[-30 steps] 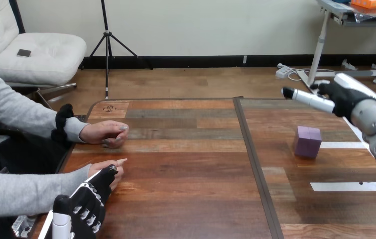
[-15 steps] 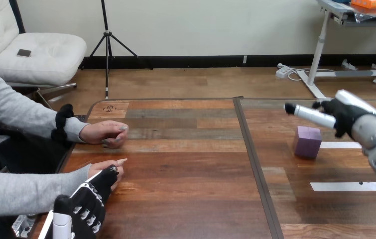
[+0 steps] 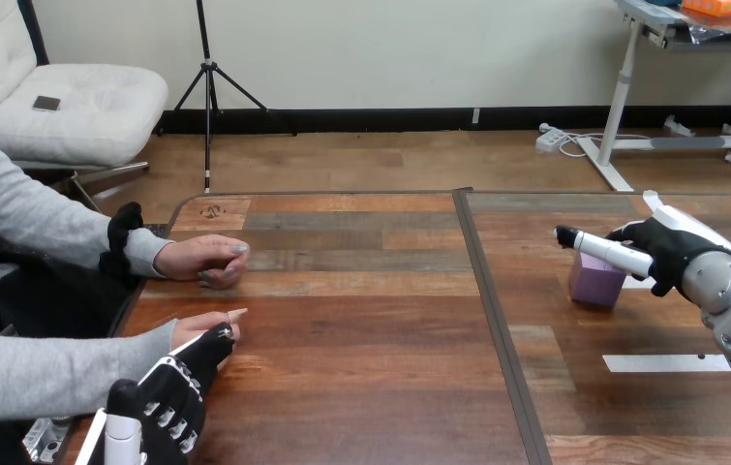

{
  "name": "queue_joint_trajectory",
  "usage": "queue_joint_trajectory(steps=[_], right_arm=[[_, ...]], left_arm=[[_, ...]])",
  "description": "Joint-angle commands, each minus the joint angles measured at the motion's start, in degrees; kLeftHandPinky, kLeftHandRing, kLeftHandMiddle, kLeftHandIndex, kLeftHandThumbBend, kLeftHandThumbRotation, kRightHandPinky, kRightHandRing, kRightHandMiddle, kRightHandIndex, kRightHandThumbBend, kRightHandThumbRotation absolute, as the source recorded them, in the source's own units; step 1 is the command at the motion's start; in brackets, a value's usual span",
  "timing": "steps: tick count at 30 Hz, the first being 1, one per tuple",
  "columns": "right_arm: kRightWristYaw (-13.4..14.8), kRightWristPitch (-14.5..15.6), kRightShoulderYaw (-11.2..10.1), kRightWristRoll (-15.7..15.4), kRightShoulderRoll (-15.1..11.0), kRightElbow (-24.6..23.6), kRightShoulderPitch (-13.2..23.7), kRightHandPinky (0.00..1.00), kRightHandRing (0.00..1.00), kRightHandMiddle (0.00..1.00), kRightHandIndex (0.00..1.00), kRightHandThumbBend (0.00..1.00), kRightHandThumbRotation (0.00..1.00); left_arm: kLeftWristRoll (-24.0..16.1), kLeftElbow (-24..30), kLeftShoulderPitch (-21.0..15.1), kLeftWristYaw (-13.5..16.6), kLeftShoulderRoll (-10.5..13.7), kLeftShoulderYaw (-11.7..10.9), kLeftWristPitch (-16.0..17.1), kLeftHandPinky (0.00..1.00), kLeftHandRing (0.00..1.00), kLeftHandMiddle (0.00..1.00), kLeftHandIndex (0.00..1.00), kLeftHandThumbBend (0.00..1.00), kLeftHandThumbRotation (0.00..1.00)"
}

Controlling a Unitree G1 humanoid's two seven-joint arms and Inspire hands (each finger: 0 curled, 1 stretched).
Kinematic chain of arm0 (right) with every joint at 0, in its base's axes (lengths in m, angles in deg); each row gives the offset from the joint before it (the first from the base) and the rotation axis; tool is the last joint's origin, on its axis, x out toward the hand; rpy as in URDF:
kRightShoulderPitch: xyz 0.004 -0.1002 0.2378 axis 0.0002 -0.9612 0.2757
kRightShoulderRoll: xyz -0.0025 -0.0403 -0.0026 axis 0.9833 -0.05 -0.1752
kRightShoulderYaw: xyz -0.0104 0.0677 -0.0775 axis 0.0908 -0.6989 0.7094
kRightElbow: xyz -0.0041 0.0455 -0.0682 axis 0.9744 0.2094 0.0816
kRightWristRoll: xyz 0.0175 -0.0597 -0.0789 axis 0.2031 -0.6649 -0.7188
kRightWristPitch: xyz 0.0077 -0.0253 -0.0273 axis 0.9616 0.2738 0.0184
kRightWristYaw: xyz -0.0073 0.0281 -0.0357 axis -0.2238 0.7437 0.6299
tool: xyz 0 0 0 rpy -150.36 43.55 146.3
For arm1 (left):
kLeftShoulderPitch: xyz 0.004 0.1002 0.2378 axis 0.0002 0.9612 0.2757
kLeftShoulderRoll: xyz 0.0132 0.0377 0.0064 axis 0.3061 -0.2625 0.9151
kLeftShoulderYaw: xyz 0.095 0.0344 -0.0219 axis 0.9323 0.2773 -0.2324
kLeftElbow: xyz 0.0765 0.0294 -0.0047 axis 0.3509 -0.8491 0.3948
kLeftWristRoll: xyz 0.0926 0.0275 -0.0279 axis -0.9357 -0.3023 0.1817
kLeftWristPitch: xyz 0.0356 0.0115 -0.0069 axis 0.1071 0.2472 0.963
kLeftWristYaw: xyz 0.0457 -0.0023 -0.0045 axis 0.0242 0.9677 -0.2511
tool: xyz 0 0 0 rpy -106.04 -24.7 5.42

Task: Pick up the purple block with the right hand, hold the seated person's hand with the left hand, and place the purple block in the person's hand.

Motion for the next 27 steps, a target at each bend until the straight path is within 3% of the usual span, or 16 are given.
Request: queue_joint_trajectory(steps=[1,5,7,11,21,27], right_arm=[[-0.10,-0.18,-0.29,0.76,1.52,-0.16,0.88,0.70,0.80,0.84,0.85,0.82,1.00],[0.75,-0.07,1.26,-0.79,1.81,-0.10,0.34,0.69,0.79,0.84,0.84,0.83,1.00],[0.76,-0.05,2.12,-1.61,1.86,-0.09,0.26,0.62,0.74,0.79,0.82,0.83,1.00],[0.38,-0.35,1.59,-0.91,2.21,-0.12,-0.34,0.56,0.74,0.78,0.81,0.83,1.00],[-0.02,-0.81,2.07,-1.10,2.81,-0.01,-1.52,0.71,0.83,0.85,0.84,0.84,1.00],[0.91,-1.23,3.90,-2.59,3.07,-0.08,-2.05,0.68,0.80,0.83,0.85,0.87,1.00]], left_arm=[[-0.46,1.73,-1.95,-0.13,-0.98,-0.75,1.34,1.00,0.94,0.90,0.74,0.82,0.98],[-0.31,1.57,-2.09,-0.36,-1.08,-0.79,1.45,1.00,0.95,0.90,0.74,0.82,0.98],[-0.26,1.56,-2.13,-0.39,-1.05,-0.81,1.37,1.00,0.95,0.90,0.74,0.81,0.98],[-0.34,1.19,-2.42,-0.63,-0.89,-0.84,1.56,1.00,0.95,0.90,0.74,0.82,0.98],[0.20,1.13,-2.60,-1.49,-0.83,-0.87,1.27,1.00,0.97,0.91,0.73,0.81,0.99],[-0.26,1.35,-2.51,-1.10,-0.96,-0.93,1.28,1.00,0.97,0.91,0.73,0.81,0.99]])
